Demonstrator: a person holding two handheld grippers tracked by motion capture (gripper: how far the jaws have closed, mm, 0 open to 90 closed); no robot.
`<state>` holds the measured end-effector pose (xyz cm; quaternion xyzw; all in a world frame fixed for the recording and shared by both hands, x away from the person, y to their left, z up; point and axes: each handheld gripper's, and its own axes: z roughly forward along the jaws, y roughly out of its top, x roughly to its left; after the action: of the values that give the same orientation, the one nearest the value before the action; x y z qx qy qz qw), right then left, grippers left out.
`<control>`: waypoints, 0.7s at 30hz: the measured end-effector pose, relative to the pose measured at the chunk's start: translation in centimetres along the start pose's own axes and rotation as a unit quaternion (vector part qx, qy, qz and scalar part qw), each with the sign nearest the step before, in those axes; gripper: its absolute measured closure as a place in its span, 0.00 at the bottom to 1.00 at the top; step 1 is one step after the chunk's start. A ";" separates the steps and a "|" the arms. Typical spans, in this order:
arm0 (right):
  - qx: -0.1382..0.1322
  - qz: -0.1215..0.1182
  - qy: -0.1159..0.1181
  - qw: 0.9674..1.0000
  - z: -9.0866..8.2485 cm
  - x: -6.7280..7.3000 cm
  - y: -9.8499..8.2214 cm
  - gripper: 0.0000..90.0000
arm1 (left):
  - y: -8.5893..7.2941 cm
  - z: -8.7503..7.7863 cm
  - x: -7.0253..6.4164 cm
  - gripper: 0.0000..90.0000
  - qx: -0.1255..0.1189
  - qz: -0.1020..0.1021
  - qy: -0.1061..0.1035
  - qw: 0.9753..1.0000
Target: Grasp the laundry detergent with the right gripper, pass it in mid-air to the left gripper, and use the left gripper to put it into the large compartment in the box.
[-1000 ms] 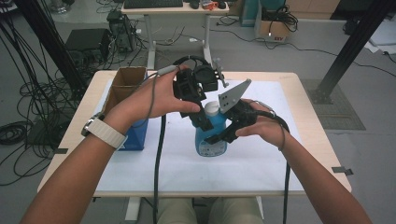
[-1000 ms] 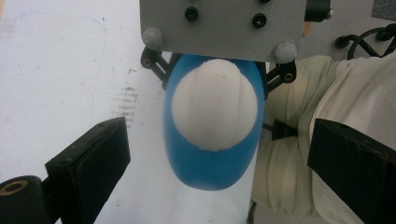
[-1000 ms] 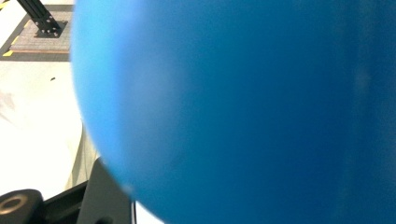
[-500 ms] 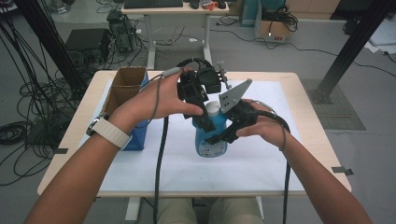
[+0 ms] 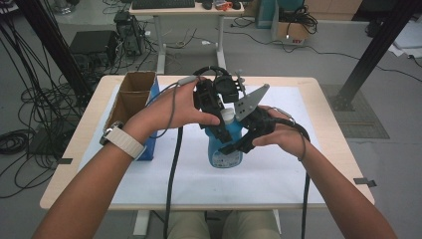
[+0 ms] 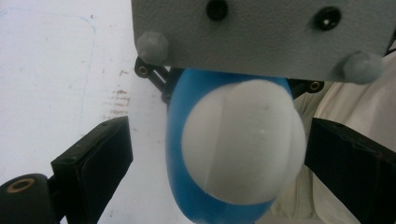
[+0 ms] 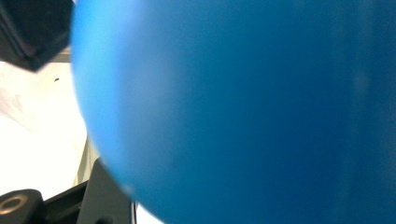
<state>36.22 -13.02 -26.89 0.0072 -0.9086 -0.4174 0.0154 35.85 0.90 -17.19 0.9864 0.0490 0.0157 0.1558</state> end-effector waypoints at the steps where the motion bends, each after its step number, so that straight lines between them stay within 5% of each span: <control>1: 0.001 -0.001 0.001 1.000 0.0 0.0 0.0 0.48 | 0.0 0.1 0.0 0.09 0.001 0.000 -0.001 1.000; 3: -0.005 0.003 0.015 1.000 0.0 0.2 0.1 0.48 | 0.0 0.2 0.1 0.11 0.001 0.001 -0.002 1.000; 21: -0.008 0.014 0.016 1.000 0.1 0.7 0.1 0.48 | 0.6 0.8 0.1 0.20 0.012 0.016 -0.018 1.000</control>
<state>35.48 -12.90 -26.84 0.0006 -0.9051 -0.4238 0.0358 36.09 0.11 -17.81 0.9890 0.0302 -0.0002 0.1447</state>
